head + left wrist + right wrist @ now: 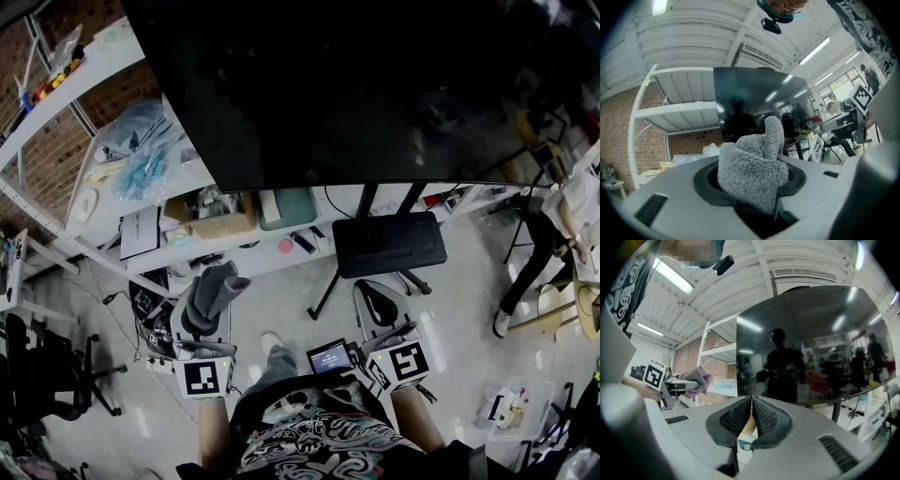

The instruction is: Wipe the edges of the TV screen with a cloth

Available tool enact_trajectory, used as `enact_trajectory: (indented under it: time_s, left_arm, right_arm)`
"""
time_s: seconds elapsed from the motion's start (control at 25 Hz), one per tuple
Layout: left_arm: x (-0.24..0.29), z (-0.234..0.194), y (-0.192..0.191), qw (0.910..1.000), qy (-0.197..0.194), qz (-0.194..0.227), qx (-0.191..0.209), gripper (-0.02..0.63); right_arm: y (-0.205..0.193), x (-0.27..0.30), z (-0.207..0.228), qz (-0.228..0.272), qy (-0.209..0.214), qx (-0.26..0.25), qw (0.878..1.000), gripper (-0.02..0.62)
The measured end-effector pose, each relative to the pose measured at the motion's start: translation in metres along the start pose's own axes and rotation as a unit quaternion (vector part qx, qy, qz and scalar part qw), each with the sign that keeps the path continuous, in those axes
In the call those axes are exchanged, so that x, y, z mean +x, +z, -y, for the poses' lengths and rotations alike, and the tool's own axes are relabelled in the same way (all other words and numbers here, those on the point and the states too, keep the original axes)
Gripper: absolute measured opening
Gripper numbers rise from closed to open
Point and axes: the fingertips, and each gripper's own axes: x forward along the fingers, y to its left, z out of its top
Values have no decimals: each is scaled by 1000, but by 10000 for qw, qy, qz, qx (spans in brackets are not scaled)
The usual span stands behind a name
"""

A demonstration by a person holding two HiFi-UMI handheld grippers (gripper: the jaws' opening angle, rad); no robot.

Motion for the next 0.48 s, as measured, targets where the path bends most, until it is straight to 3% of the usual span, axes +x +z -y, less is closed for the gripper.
enact_trajectory:
  time_s: [0.48]
  left_arm:
    - [15,-19,-27,9968,408,-631,-289,201]
  right_arm:
    - [-8,1,14,-129,-230,-41,9996,35]
